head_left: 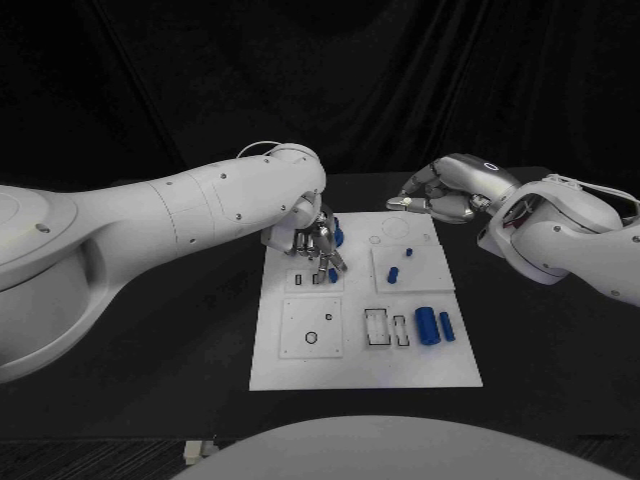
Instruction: Assemble the parts on the task board
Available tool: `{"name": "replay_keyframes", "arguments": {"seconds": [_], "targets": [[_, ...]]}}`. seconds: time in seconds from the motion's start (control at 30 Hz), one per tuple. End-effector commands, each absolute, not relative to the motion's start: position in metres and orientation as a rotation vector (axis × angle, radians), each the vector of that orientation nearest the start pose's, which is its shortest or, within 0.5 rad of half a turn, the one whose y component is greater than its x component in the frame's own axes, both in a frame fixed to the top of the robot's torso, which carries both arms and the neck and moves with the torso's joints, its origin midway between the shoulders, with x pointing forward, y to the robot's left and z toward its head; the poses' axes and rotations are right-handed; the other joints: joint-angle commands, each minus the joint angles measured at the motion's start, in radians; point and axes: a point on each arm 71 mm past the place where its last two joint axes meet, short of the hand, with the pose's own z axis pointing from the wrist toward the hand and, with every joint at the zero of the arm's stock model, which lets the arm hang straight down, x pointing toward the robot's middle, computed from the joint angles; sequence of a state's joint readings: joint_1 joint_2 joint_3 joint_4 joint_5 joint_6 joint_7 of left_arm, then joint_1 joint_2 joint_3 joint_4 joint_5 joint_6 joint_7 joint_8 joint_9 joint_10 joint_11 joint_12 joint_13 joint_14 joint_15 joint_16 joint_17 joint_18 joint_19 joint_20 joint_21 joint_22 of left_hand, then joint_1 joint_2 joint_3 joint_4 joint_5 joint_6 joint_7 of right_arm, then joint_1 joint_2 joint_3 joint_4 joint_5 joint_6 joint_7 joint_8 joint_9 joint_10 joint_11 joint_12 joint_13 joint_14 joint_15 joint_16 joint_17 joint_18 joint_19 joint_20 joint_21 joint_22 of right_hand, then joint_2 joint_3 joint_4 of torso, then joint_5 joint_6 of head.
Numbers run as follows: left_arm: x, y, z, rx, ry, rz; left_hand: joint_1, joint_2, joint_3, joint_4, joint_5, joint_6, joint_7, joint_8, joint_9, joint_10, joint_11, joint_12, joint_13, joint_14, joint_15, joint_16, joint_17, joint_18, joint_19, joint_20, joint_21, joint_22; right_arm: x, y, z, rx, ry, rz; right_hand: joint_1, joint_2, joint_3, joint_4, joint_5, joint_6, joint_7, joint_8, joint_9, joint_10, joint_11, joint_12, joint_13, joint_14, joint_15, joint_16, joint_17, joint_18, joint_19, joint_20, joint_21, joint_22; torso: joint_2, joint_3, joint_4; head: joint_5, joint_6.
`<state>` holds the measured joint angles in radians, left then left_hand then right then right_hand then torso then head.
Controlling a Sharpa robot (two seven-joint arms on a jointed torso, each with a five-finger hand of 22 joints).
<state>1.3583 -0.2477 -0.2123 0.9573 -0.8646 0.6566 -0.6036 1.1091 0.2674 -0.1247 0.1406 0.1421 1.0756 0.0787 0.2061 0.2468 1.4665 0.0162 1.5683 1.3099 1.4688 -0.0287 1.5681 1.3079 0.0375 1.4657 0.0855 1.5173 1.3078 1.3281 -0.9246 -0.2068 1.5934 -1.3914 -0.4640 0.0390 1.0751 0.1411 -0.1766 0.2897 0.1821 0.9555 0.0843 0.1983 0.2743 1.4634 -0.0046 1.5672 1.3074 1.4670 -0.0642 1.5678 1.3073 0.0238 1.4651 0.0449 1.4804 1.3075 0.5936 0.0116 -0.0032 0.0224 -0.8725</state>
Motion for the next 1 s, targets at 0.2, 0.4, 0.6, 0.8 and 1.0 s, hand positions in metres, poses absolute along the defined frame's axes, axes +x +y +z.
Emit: {"name": "replay_keyframes", "arguments": {"seconds": [0.2,0.4,0.6,0.8,1.0], "targets": [[0.5308,0.0672,-0.2342,0.213,2.763,-0.243,0.003,-0.010,0.008,-0.007,0.003,0.002,0.002,-0.011,0.001,0.104,-0.005,0.002,0.261,0.102,-0.006,0.003,0.263,-0.005,0.000,-0.007,-0.005,0.142,0.4695,-0.2176,-0.1682,-0.211,1.557,0.716,0.013,0.003,-0.006,-0.002,0.007,-0.003,0.005,0.001,0.001,0.107,0.007,0.004,0.263,0.104,0.007,0.003,0.263,0.003,0.050,0.008,-0.009,0.228,0.000,-0.0002,0.0000,-0.002,0.000],[0.5303,0.0667,-0.2358,0.214,2.766,-0.243,0.006,-0.011,0.015,-0.012,0.001,0.000,0.003,-0.016,0.002,0.104,-0.004,0.002,0.261,0.102,-0.006,0.003,0.263,-0.005,-0.002,-0.007,-0.007,0.141,0.4695,-0.2179,-0.1685,-0.211,1.560,0.715,0.014,0.003,-0.007,-0.002,0.008,-0.003,0.005,0.001,0.001,0.107,0.007,0.004,0.263,0.104,0.007,0.003,0.263,0.003,0.050,0.009,-0.010,0.228,0.000,-0.0005,0.0000,-0.006,0.000],[0.5295,0.0667,-0.2382,0.212,2.771,-0.243,0.015,-0.015,0.030,-0.029,0.008,0.001,0.003,-0.024,0.004,0.104,-0.004,0.002,0.261,0.102,-0.006,0.003,0.263,-0.005,-0.002,-0.008,-0.008,0.141,0.4694,-0.2188,-0.1686,-0.210,1.562,0.713,0.020,0.003,-0.009,-0.002,0.009,-0.002,0.006,0.001,0.002,0.107,0.008,0.004,0.263,0.104,0.008,0.003,0.263,0.003,0.049,0.009,-0.011,0.228,-0.001,-0.0006,-0.0001,-0.008,0.000],[0.5291,0.0664,-0.2394,0.210,2.771,-0.246,0.027,-0.019,0.049,-0.047,0.021,0.002,0.002,-0.032,0.006,0.104,-0.005,0.002,0.261,0.102,-0.007,0.003,0.263,-0.004,-0.004,-0.008,-0.010,0.139,0.4694,-0.2192,-0.1687,-0.210,1.563,0.712,0.025,0.003,-0.011,-0.002,0.011,-0.001,0.006,0.002,0.002,0.107,0.008,0.004,0.263,0.104,0.008,0.003,0.263,0.003,0.049,0.010,-0.012,0.227,-0.001,-0.0007,-0.0003,-0.007,0.000],[0.5292,0.0664,-0.2397,0.205,2.767,-0.249,0.050,-0.034,0.083,-0.084,0.072,0.000,0.002,-0.049,0.008,0.104,-0.006,0.002,0.261,0.102,-0.008,0.003,0.263,-0.004,-0.003,-0.009,-0.012,0.141,0.4695,-0.2193,-0.1689,-0.210,1.565,0.711,0.030,0.003,-0.012,-0.003,0.012,0.000,0.006,0.002,0.002,0.107,0.009,0.004,0.263,0.104,0.008,0.003,0.263,0.004,0.047,0.010,-0.014,0.227,-0.001,-0.0006,-0.0003,-0.004,0.000]]}}
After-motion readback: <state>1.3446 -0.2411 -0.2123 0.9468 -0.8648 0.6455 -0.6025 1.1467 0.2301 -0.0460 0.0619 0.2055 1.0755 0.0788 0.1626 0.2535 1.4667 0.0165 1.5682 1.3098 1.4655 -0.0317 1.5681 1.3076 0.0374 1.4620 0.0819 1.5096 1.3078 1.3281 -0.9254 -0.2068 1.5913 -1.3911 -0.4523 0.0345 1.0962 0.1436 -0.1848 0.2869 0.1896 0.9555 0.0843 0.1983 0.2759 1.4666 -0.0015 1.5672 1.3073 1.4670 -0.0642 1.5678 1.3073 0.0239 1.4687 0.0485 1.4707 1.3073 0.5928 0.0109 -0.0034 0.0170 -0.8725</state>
